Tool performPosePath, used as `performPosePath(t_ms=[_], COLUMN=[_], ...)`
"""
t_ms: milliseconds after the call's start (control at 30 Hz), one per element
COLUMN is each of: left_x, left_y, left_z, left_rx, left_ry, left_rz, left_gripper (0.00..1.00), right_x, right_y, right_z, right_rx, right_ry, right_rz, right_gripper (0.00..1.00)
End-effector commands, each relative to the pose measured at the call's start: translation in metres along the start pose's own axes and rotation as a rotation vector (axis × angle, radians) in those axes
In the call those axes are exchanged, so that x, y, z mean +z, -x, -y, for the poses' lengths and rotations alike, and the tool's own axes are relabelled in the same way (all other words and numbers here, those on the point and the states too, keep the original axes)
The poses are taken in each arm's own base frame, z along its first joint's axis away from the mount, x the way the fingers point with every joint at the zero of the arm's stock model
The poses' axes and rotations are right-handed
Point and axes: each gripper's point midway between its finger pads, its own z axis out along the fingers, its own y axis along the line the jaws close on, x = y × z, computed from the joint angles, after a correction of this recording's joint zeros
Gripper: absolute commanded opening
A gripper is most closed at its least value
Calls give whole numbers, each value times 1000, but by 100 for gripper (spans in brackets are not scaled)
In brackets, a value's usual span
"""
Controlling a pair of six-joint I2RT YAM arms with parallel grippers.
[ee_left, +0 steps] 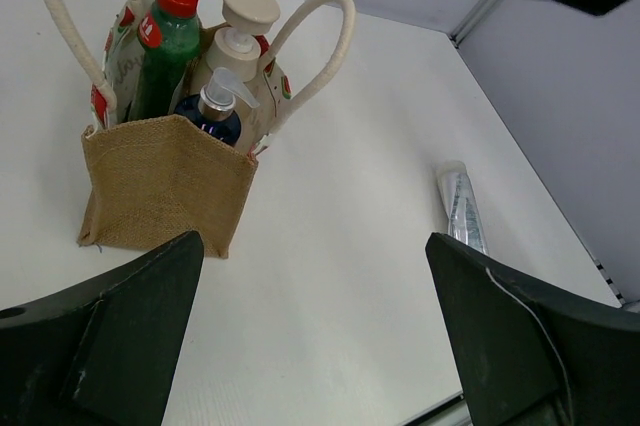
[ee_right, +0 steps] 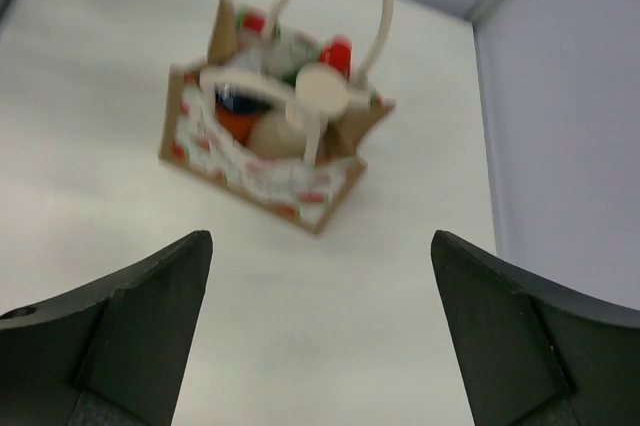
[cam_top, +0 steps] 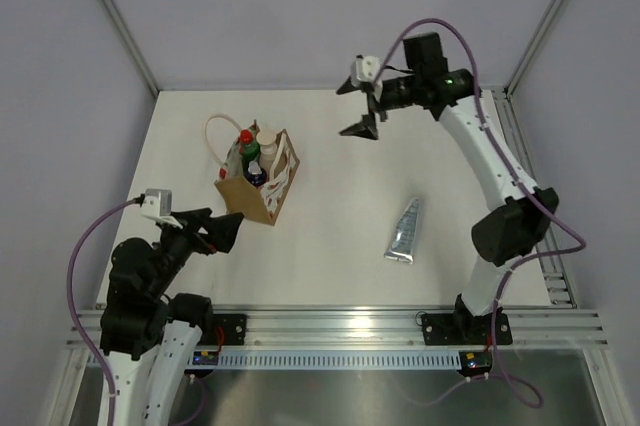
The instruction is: Place the personal care products into the canvas bag
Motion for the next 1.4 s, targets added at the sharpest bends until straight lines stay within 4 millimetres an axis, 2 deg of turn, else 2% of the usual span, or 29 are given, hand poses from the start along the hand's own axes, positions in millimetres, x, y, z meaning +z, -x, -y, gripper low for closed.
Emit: performPosePath(t_ms=[0, 33, 67, 100, 133, 167, 233, 267, 333, 367, 433, 467, 533, 667, 733, 900, 1000, 1067, 1100, 1167, 1200, 1233, 1267, 1300, 1333, 1367], left_x=[2, 3, 4, 5, 7, 8, 11, 12, 14, 15, 16, 15, 15, 14, 13, 15, 17, 18, 19, 20, 19, 19, 20, 20, 20, 24], left_y=[6, 5, 7, 8, 9, 12, 13, 14, 12, 13, 10, 9, 6, 3, 2, 2, 2, 3, 3, 7, 9, 12, 15, 18, 22, 27], left_z=[12, 13, 13, 16, 16, 18, 18, 20, 20, 21, 20, 20, 17, 16, 16, 16, 18, 19, 20, 22, 25, 28, 33, 37, 41, 43], left_rx=[43, 46, 56, 61, 64, 69, 69, 72, 67, 63, 57, 52, 45, 20, 14, 8, 5, -2, -12, -32, -41, -47, -61, -70, -93, -102], left_ry=[-61, -68, -72, -85, -88, -94, -101, -111, -121, -124, -124, -123, -117, -116, -115, -118, -131, -135, -138, -143, -153, -164, -186, -199, -211, -222], left_rz=[-15, -20, -18, -18, -20, -9, -12, -4, -10, -3, -10, -12, -15, -4, 1, 6, -2, -2, -3, 8, 10, 15, 16, 22, 27, 38], left_gripper=[99, 99, 99, 99, 99, 99, 99, 99, 99, 99, 99, 99, 99, 99, 99, 99, 99, 99, 99, 99, 99, 99, 99, 99, 99, 99], right_x=[-72, -92, -114, -124, -143, -152, -172, -172, -174, -169, -165, -162, -159, -146, -139, -130, -122, -119, -116, -111, -109, -105, -105, -101, -96, -96], right_y=[-83, -112, -133, -149, -168, -183, -200, -216, -232, -246, -261, -267, -279, -291, -289, -306, -313, -316, -314, -311, -306, -300, -294, -286, -276, -267], right_z=[-154, -163, -194, -194, -201, -219, -226, -234, -237, -236, -233, -226, -222, -193, -189, -196, -208, -215, -216, -209, -208, -195, -196, -193, -176, -177], right_rx=[-145, -196, -187, -273, -302, -315, -360, -370, -437, -469, -505, -522, -488, -555, -578, -582, -524, -471, -439, -397, -342, -318, -214, -153, -115, -31], right_ry=[435, 467, 491, 488, 511, 532, 551, 566, 589, 574, 594, 578, 596, 503, 484, 554, 607, 649, 647, 637, 610, 576, 540, 505, 457, 441], right_rz=[-316, -446, -503, -556, -660, -695, -766, -775, -802, -806, -807, -813, -816, -821, -799, -809, -798, -793, -789, -787, -778, -776, -780, -757, -744, -731], right_gripper=[99, 100, 99, 100, 99, 99, 99, 99, 99, 99, 99, 100, 100, 99, 100, 100, 97, 90, 81, 71, 59, 53, 48, 39, 35, 31])
